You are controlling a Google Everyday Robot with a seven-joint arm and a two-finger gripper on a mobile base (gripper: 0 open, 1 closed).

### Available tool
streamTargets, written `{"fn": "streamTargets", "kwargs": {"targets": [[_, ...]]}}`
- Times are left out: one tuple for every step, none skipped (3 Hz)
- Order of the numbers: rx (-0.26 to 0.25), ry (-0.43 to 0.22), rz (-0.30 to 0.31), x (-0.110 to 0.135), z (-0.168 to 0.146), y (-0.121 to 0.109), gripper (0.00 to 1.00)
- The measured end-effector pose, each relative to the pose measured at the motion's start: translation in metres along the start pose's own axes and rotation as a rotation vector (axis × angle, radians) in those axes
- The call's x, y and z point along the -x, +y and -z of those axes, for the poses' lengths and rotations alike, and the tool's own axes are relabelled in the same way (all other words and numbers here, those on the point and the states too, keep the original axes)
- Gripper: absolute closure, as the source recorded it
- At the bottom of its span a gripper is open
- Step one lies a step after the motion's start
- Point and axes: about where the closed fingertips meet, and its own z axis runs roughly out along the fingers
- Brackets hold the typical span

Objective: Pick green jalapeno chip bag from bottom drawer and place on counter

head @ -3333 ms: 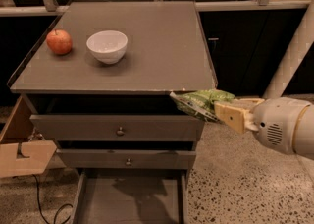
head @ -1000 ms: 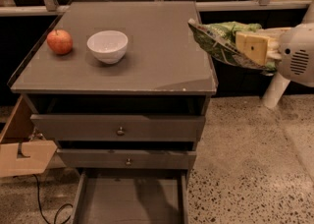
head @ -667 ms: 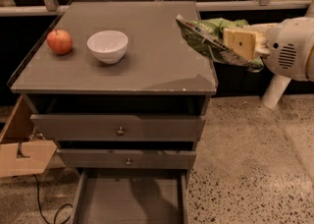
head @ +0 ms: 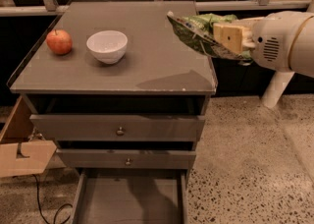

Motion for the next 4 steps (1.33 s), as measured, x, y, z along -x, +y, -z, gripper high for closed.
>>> {"fn": "streamTargets", "kwargs": {"targets": [[0.036,-0.008,0.002,-0.003,-0.033,0.007,1.0],[0.079,-0.016,-0.033,-0.017,-0.069,0.007,1.0],[0.1,-0.023,-0.051,-0.026,-0.087,0.006,1.0],[0.123,-0.067,0.0,-0.01,-0.111,0.0,1.0]]}}
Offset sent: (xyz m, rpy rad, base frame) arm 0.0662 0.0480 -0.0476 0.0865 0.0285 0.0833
